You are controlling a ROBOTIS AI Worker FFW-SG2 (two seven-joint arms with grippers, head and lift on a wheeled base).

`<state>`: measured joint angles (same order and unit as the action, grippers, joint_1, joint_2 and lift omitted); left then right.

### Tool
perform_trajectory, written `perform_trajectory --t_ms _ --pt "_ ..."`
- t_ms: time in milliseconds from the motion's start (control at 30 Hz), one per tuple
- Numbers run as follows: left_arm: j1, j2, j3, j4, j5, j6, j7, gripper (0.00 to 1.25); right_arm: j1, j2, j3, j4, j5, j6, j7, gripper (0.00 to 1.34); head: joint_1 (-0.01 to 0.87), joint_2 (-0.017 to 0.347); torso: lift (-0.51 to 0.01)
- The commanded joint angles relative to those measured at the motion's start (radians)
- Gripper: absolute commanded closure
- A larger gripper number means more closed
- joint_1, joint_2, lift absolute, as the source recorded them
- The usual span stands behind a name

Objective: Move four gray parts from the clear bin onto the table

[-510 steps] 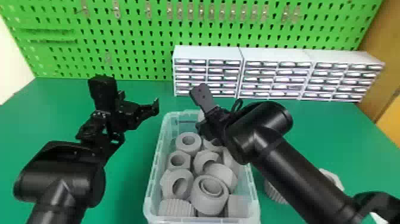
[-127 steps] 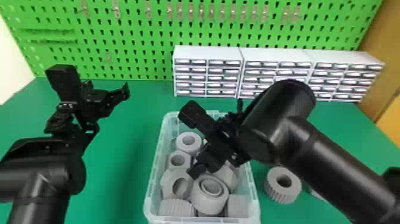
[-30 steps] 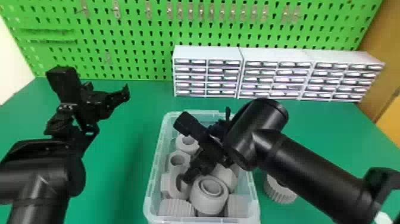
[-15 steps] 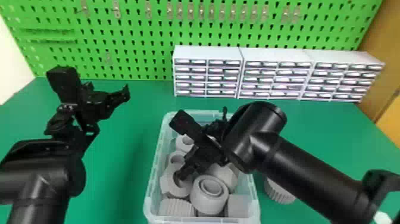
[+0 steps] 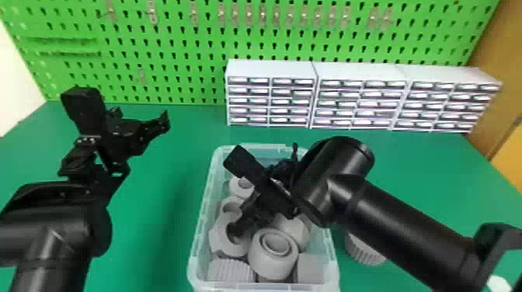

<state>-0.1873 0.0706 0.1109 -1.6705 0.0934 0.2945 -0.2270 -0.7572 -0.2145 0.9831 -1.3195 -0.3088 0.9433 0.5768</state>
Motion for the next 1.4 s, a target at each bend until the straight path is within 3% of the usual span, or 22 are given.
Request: perform_trajectory --t_ms 0,233,467,900,1367 --pt "0.000 0.000 0.000 0.000 0.000 0.000 0.000 0.10 0.001 0.000 0.002 0.005 -0.003 -0.009 0.000 0.58 0.686 0.026 -0.050" --pt "0.002 0.000 0.001 0.000 -0.001 0.000 0.000 0.10 0.001 -0.002 0.009 0.005 0.004 -0.024 0.000 0.90 0.686 0.026 -0.050" --pt "0.003 0.002 0.001 0.000 -0.001 0.000 0.000 0.10 0.009 -0.005 0.009 -0.013 0.030 -0.038 0.000 1.04 0.686 0.026 -0.050" --pt "0.006 0.000 0.001 0.000 -0.001 0.000 0.000 0.10 0.018 -0.005 -0.014 -0.026 0.039 -0.032 0.000 1.04 0.686 0.026 -0.050" --pt "0.012 0.000 0.003 0.000 -0.001 0.000 0.000 0.10 0.104 -0.014 -0.233 -0.184 0.148 0.072 0.005 1.04 0.686 0.026 -0.050"
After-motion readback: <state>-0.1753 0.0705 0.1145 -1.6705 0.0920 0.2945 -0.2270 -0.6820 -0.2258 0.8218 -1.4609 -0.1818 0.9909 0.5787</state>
